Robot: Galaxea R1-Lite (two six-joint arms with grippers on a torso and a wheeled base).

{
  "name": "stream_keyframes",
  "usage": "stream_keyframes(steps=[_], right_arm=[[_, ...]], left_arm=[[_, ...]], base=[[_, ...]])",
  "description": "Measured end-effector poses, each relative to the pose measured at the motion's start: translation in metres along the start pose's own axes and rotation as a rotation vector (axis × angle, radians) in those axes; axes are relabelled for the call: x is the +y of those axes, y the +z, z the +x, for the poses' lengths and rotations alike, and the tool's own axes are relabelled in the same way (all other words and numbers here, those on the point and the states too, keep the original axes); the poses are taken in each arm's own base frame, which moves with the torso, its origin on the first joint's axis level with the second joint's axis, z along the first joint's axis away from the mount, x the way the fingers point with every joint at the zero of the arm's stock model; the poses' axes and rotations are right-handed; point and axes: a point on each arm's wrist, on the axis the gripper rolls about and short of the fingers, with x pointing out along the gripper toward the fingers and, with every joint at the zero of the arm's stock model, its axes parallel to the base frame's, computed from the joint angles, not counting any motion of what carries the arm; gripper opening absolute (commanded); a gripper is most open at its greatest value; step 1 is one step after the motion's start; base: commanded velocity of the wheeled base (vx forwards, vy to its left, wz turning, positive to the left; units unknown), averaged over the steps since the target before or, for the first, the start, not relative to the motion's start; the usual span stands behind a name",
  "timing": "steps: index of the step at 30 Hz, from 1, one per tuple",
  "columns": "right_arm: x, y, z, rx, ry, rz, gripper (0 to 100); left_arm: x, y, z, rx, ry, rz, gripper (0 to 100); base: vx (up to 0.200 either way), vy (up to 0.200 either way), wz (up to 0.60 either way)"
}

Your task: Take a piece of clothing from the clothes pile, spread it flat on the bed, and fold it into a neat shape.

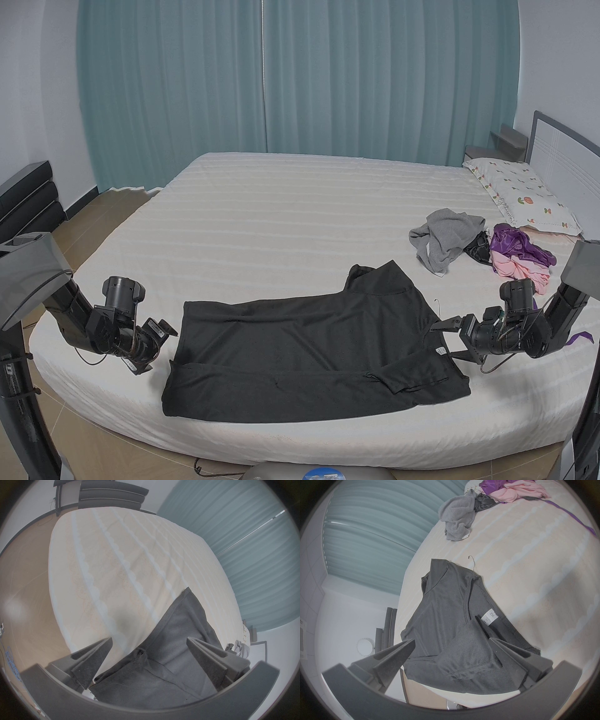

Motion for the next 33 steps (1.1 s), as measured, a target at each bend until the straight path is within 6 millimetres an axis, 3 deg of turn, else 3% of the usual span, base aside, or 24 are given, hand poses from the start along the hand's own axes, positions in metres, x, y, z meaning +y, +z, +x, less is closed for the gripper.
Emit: stream_keyframes(steps=[10,16,33], right_arm=[[-0.002,-0.003,0.0,0.005,0.001,0.01,100],[-0.002,-0.005,0.001,0.012,-0.002,0.007,100],[-0.002,-0.006,0.002,0.019,-0.003,0.004,100]], left_arm=[[-0.002,0.003,-0.003,-0.003,-0.023,-0.012,100],[-0.004,0.005,-0.004,0.005,-0.05,-0.015,100],[-0.007,0.017,-0.004,0.018,-0.099,-0.038,100]], base=[[0.0,0.0,0.0],[0.2,0.0,0.0],[0.0,0.0,0.0]])
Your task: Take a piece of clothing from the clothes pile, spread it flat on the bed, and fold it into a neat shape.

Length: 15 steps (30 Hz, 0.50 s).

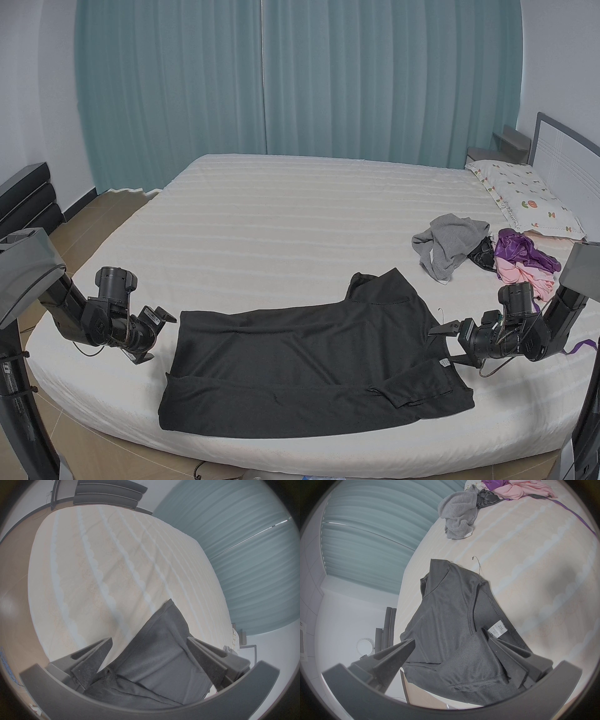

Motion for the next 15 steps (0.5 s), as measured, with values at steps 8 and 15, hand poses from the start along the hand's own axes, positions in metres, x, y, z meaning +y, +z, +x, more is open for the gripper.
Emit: stream_keyframes(steps=[8,15], right_arm=[[0.0006,-0.0006,0.0005,0.002,0.001,-0.002,100],[0.0006,-0.0011,0.001,0.004,0.001,-0.003,100]], left_arm=[[-0.006,0.0049,0.002,-0.025,-0.011,-0.056,100],[-0.0063,0.005,0.0025,-0.026,-0.013,-0.063,100]], base=[[0.0,0.0,0.0],[0.0,0.0,0.0]])
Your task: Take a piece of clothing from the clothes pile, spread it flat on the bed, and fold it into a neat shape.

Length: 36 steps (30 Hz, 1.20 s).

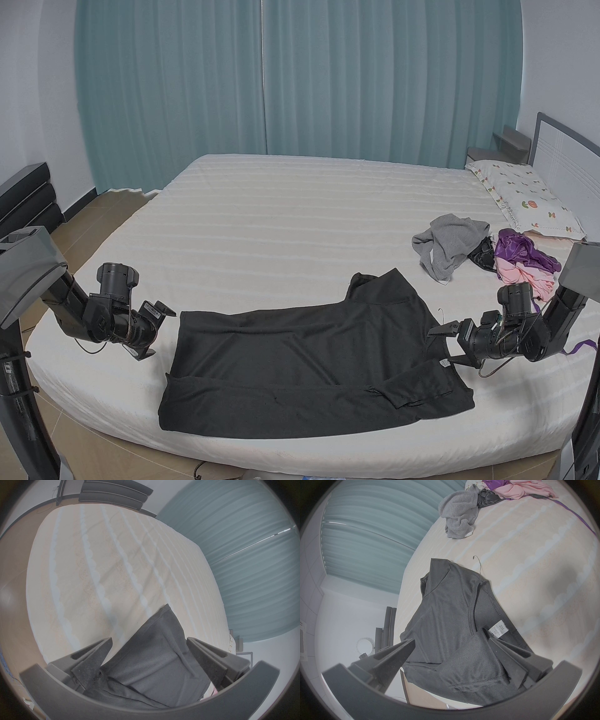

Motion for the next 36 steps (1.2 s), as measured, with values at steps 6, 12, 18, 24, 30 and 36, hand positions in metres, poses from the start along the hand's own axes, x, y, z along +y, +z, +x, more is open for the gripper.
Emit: stream_keyframes(steps=[6,12,18,24,30,36], right_arm=[[0.0,0.0,0.0,0.001,0.0,0.0,100],[0.0,0.0,0.0,0.001,0.0,-0.002,100],[0.0,0.0,0.0,0.001,-0.001,-0.001,100],[0.0,-0.001,0.0,0.004,-0.001,-0.003,100],[0.0,-0.003,0.001,0.009,-0.004,-0.003,100],[0.001,-0.002,0.001,0.008,0.0,-0.007,100]], left_arm=[[0.002,-0.001,0.0,0.011,0.0,0.002,100],[-0.008,0.005,0.004,-0.004,-0.032,0.042,100],[-0.027,0.018,0.018,-0.039,-0.085,0.107,100],[-0.045,0.03,0.043,-0.073,-0.132,0.183,100],[-0.058,0.038,0.072,-0.097,-0.165,0.231,100],[-0.056,0.037,0.096,-0.087,-0.151,0.262,100]], base=[[0.0,0.0,0.0],[0.0,0.0,0.0],[0.0,0.0,0.0],[0.0,0.0,0.0],[0.0,0.0,0.0],[0.0,0.0,0.0]])
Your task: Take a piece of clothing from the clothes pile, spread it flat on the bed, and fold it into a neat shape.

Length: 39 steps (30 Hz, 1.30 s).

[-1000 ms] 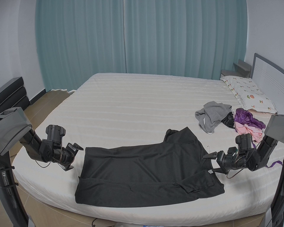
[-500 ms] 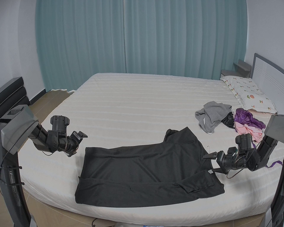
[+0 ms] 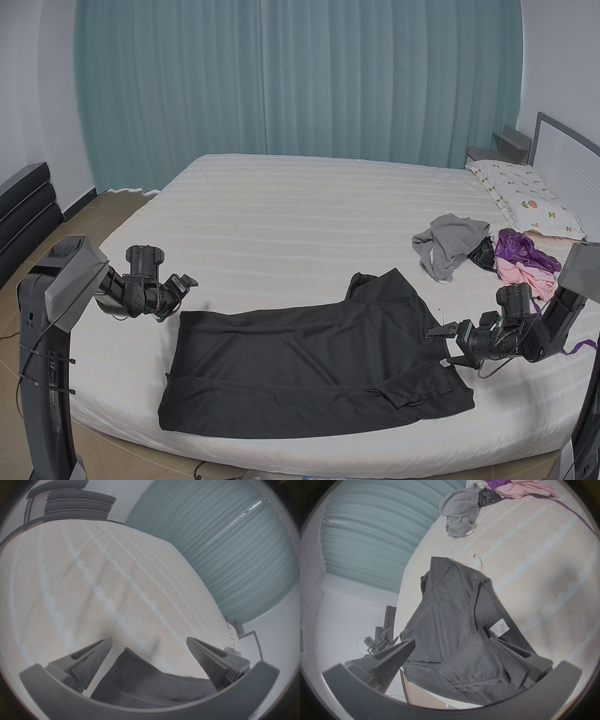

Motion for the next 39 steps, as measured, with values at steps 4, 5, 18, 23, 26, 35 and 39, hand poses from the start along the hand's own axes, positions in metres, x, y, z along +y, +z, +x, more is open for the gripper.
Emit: stream_keyframes(steps=[4,5,18,23,26,35,39], right_arm=[[0.001,-0.001,0.001,0.004,0.001,-0.003,100],[0.001,-0.001,0.001,0.004,0.002,-0.003,100],[0.001,-0.001,0.002,0.005,0.001,-0.004,100],[0.001,-0.001,0.002,0.006,0.001,-0.002,100],[0.001,-0.001,0.002,0.006,0.001,-0.002,100],[0.001,-0.001,0.002,0.004,0.0,-0.002,100],[0.006,0.006,0.004,-0.032,0.018,-0.021,100]], left_arm=[[0.001,-0.006,0.009,0.008,0.003,0.01,100],[0.001,-0.007,0.011,0.008,0.005,0.012,0],[0.009,-0.017,0.025,-0.024,0.081,0.057,0],[0.014,-0.014,0.025,-0.065,0.127,0.038,0],[0.016,-0.011,0.024,-0.092,0.143,-0.004,0],[0.013,-0.003,0.019,-0.135,0.143,-0.062,0],[0.012,-0.003,0.018,-0.132,0.14,-0.063,0]], base=[[0.0,0.0,0.0],[0.0,0.0,0.0],[0.0,0.0,0.0],[0.0,0.0,0.0],[0.0,0.0,0.0],[0.0,0.0,0.0],[0.0,0.0,0.0]])
